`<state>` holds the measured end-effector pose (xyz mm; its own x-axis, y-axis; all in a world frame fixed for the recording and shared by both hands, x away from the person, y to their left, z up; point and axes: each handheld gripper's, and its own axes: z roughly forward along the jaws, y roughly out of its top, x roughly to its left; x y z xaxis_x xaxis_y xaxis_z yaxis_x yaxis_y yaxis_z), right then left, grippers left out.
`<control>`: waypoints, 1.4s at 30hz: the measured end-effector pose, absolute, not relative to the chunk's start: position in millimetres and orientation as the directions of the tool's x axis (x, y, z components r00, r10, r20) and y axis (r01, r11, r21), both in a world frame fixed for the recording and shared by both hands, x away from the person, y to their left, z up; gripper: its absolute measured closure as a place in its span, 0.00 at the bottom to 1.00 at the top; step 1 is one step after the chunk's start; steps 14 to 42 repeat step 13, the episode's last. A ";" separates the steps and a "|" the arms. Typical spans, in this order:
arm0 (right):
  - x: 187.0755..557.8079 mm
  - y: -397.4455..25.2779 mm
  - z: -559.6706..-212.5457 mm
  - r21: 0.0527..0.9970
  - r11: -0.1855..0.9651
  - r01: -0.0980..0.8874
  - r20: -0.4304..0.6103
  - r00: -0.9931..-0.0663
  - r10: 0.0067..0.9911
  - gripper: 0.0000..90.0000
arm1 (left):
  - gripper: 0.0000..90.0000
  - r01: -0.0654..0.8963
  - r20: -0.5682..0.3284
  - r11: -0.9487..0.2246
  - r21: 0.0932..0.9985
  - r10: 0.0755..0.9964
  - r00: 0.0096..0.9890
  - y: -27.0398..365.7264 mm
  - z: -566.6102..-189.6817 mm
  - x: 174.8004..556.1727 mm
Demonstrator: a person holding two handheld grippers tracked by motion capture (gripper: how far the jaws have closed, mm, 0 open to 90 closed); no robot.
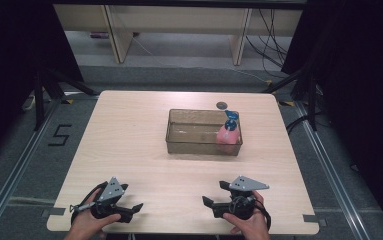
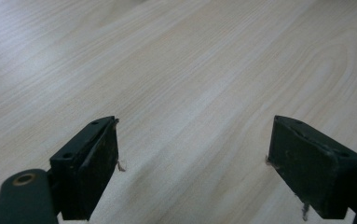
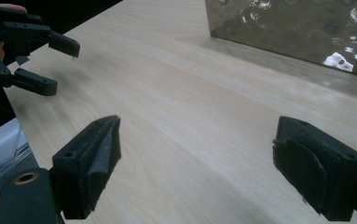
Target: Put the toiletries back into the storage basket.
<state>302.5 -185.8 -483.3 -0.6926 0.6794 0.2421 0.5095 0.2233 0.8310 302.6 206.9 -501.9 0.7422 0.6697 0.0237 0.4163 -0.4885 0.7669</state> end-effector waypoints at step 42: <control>296.9 -185.9 -485.3 0.814 0.217 0.539 0.263 -0.676 0.688 0.18 | 0.17 0.415 0.026 -0.490 0.767 0.670 0.742 206.8 -502.1 302.7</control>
